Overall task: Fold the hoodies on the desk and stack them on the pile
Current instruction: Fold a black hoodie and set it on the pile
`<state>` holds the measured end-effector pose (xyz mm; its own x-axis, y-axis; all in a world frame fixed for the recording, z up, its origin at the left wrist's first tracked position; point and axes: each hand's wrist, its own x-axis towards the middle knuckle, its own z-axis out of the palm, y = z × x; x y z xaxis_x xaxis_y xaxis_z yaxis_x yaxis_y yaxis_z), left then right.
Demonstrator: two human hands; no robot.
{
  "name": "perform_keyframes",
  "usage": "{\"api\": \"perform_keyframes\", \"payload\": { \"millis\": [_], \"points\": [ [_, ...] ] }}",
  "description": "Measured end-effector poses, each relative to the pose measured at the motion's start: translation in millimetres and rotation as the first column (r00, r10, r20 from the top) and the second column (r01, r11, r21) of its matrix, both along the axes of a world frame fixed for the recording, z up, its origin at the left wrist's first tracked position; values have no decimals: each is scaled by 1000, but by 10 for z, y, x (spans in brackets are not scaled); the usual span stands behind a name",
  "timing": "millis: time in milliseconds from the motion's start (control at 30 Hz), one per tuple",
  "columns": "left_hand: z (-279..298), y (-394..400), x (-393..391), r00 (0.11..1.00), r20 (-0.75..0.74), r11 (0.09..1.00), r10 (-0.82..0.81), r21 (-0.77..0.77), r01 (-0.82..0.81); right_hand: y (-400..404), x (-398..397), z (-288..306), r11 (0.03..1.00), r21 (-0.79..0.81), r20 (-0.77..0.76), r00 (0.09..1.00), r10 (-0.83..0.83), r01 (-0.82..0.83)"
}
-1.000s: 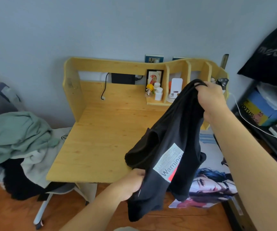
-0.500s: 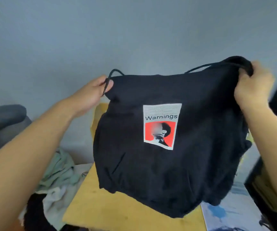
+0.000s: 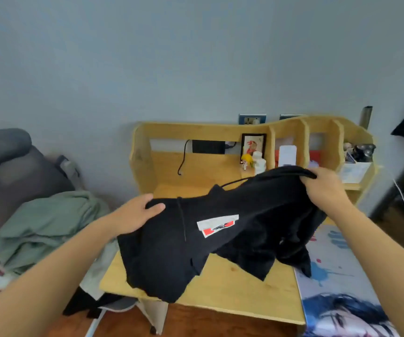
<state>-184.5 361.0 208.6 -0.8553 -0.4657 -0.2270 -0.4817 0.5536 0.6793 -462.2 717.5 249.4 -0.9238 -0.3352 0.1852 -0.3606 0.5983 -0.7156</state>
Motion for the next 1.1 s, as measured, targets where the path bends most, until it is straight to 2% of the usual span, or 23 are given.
{"api": "perform_keyframes", "payload": {
  "millis": [33,100,167,200,233,267,333,400,533,633,733,800,867,900,933,967,1000,1033,1067,1100],
  "points": [
    [-271,-3,68,990,144,1000,-2,16,0,46,51,-213,993,97,96,994,51,-60],
    [-719,25,217,945,328,978,10,192,-77,145,199,-661,935,282,293,947,129,-215],
    [-1037,117,351,890,449,871,81,402,-282,263,340,-1087,868,375,405,900,162,-325],
    [-1165,161,416,859,501,814,110,450,-366,326,382,-1279,838,408,442,882,165,-361],
    [-1276,195,484,825,557,801,99,447,-398,379,425,-1428,808,439,478,863,161,-394],
    [-1375,217,535,801,595,828,63,417,-375,426,456,-1521,774,475,508,849,148,-419],
    [-1452,281,610,720,689,915,-81,338,-221,464,495,-1579,739,511,540,833,122,-439],
    [-1440,342,615,676,716,915,-174,371,-157,447,488,-1547,753,504,538,836,108,-422],
    [-1185,395,534,772,564,837,-292,542,-79,352,426,-1332,878,383,446,890,96,-286],
    [-1018,312,508,842,458,829,-285,559,-23,262,385,-1048,949,257,318,943,94,-182],
    [-945,152,502,917,396,893,-42,427,-144,137,382,-812,971,178,239,964,117,-162],
    [-842,-29,483,935,340,895,103,377,-236,79,371,-675,941,249,289,945,156,-231],
    [-582,-201,409,942,185,879,280,344,-329,60,338,-499,927,280,261,949,177,-249],
    [-399,-268,339,928,26,888,372,280,-363,54,320,-402,950,242,169,972,161,-199],
    [-166,-288,268,892,-172,907,418,136,-399,46,325,-290,978,174,56,993,103,-111],
    [82,-264,210,836,-381,893,395,-53,-446,29,337,-182,996,86,-53,999,3,2],
    [320,-207,161,777,-550,849,304,-213,-483,3,343,-93,995,-14,-139,985,-98,97],
    [549,-132,119,726,-664,824,179,-302,-480,-28,328,-24,986,-85,-186,970,-160,146],
    [699,-114,84,705,-707,814,62,-373,-445,-64,298,34,983,-99,-204,964,-170,153],
    [806,-152,42,732,-680,801,-33,-456,-388,-89,256,84,990,-49,-190,971,-141,134]
  ]
}}
